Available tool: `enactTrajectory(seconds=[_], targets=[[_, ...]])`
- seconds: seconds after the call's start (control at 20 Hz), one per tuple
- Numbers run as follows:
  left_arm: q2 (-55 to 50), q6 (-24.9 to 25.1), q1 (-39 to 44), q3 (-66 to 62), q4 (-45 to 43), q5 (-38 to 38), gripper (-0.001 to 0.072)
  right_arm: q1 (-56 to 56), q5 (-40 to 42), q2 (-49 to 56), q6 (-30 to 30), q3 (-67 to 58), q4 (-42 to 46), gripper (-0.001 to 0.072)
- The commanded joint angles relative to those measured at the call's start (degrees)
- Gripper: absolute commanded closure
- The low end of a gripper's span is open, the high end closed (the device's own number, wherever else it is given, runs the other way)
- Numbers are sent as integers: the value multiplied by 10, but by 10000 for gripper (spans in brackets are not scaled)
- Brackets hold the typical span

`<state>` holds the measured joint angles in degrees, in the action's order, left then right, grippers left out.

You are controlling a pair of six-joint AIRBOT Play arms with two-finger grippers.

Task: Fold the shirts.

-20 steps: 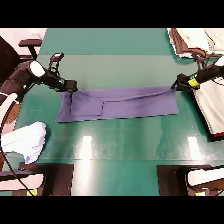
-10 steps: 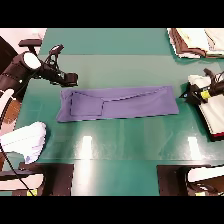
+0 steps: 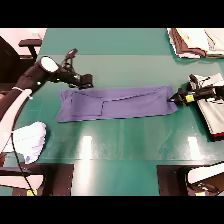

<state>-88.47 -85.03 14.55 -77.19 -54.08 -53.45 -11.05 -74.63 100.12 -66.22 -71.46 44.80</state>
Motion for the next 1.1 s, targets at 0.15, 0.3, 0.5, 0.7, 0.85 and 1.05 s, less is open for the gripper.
enactTrajectory(seconds=[0.15,0.3,0.5,0.7,0.85,1.05], targets=[[-81,-1,84,-44,10,31,685,18,-49,-87,-6,-86,-18,696],[-128,-2,111,-95,9,29,685,64,-57,-141,-43,-153,-18,696],[-185,-5,140,-152,10,21,686,147,-61,-174,-79,-234,-18,695],[-214,-13,163,-169,9,19,686,219,-65,-174,-97,-295,-18,695],[-222,-22,167,-169,9,22,686,260,-63,-174,-102,-313,-19,695],[-221,-20,157,-189,-3,1,686,301,-31,-174,-105,-314,-19,695]])
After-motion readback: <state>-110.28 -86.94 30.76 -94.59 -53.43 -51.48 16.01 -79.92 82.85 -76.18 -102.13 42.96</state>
